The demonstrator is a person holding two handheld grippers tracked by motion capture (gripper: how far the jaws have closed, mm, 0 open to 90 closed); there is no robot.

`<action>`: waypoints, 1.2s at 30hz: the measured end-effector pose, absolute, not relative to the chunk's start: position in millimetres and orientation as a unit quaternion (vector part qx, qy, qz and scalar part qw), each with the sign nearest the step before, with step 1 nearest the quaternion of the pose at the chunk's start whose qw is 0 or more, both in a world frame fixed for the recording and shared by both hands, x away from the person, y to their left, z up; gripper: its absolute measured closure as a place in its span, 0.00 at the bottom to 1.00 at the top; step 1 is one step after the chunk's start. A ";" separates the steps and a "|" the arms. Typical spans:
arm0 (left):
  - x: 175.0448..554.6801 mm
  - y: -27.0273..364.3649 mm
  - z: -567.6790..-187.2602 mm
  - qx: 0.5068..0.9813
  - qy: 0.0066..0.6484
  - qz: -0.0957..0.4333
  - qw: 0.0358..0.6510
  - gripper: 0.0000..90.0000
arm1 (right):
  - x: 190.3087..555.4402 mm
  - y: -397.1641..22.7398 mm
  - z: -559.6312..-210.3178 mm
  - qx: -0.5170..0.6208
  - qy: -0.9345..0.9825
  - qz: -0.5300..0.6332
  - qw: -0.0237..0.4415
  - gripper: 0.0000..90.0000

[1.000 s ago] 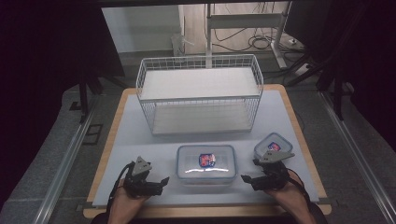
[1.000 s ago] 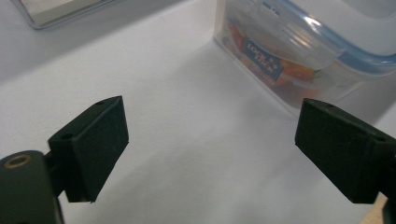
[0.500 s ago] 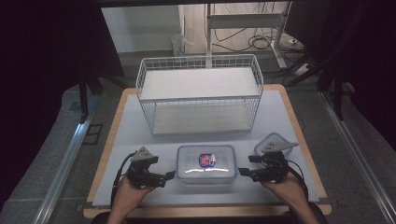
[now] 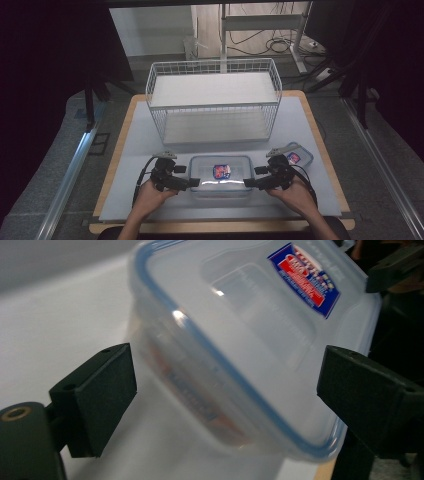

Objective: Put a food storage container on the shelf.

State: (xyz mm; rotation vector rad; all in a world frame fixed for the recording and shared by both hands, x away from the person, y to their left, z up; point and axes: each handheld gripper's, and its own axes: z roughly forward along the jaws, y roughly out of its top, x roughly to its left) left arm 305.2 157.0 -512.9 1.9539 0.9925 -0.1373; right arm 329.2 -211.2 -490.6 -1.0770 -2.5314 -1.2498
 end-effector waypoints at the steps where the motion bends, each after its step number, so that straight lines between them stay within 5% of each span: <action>1: 306.5 155.4 -513.5 0.791 0.401 -0.061 0.458 0.12 | 330.2 -210.5 -490.9 -0.356 -0.836 -0.413 0.064 0.21; 14: 309.7 153.7 -519.7 0.777 0.412 -0.104 0.464 0.14 | 341.0 -206.3 -499.6 -0.375 -0.823 -0.407 0.129 0.17; 25: 310.5 155.4 -521.9 0.766 0.427 -0.131 0.462 0.14 | 340.2 -207.3 -497.5 -0.378 -0.823 -0.403 0.132 0.21; 36: 299.5 166.8 -511.2 0.764 0.421 -0.115 0.475 0.38 | 333.5 -214.3 -489.4 -0.371 -0.821 -0.418 0.115 0.36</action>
